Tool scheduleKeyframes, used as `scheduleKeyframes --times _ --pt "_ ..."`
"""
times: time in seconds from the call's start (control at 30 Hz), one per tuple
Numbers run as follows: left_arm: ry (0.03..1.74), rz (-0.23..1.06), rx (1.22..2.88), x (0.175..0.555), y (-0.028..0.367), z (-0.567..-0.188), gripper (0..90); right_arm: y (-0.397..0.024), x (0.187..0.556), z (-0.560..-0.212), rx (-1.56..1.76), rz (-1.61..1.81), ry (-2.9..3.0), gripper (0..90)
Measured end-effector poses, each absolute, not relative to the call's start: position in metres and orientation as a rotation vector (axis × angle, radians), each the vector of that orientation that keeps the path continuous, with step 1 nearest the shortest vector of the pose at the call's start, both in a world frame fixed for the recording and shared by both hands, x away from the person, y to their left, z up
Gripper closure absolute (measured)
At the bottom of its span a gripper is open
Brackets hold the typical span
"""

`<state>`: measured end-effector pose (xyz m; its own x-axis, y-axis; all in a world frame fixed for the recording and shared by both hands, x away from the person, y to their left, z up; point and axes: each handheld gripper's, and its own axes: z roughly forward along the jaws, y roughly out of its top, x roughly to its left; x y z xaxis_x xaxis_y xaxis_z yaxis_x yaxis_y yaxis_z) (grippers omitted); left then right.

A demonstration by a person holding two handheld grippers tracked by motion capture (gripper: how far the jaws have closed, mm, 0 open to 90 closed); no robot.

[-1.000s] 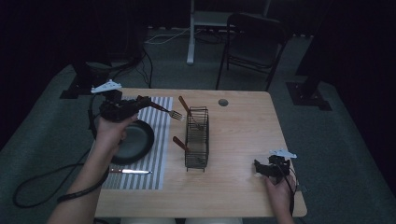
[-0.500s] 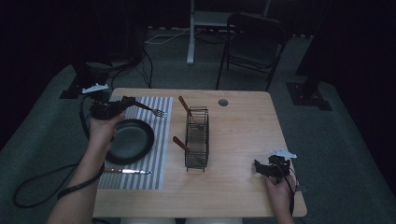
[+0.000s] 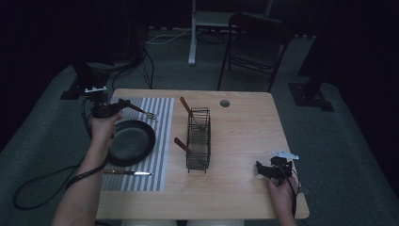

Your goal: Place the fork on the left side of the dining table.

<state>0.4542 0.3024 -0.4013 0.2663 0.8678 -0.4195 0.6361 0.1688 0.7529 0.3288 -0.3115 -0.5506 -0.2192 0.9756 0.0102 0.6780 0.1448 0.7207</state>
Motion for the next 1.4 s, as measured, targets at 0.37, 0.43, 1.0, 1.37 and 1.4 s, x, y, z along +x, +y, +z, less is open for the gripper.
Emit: scheduleKeyframes --times 0.37,0.43,1.0,1.37,1.4 --pt "1.5 0.225 1.515 0.476 0.314 -0.422 80.7 -0.311 0.329 -0.551 1.577 0.844 1.962 11.6" --pt "1.52 0.228 1.505 0.479 0.317 -0.427 80.7 -0.311 0.329 -0.551 1.577 0.845 1.962 11.6" --pt "1.618 0.183 1.386 0.497 0.344 -0.468 74.9 -0.311 0.328 -0.551 1.579 0.846 1.96 12.0" --pt "1.684 0.322 1.47 0.508 0.337 -0.485 52.0 -0.311 0.328 -0.551 1.579 0.845 1.96 11.9" --pt "1.695 0.348 1.491 0.508 0.337 -0.486 51.9 -0.311 0.328 -0.551 1.579 0.845 1.96 11.9"
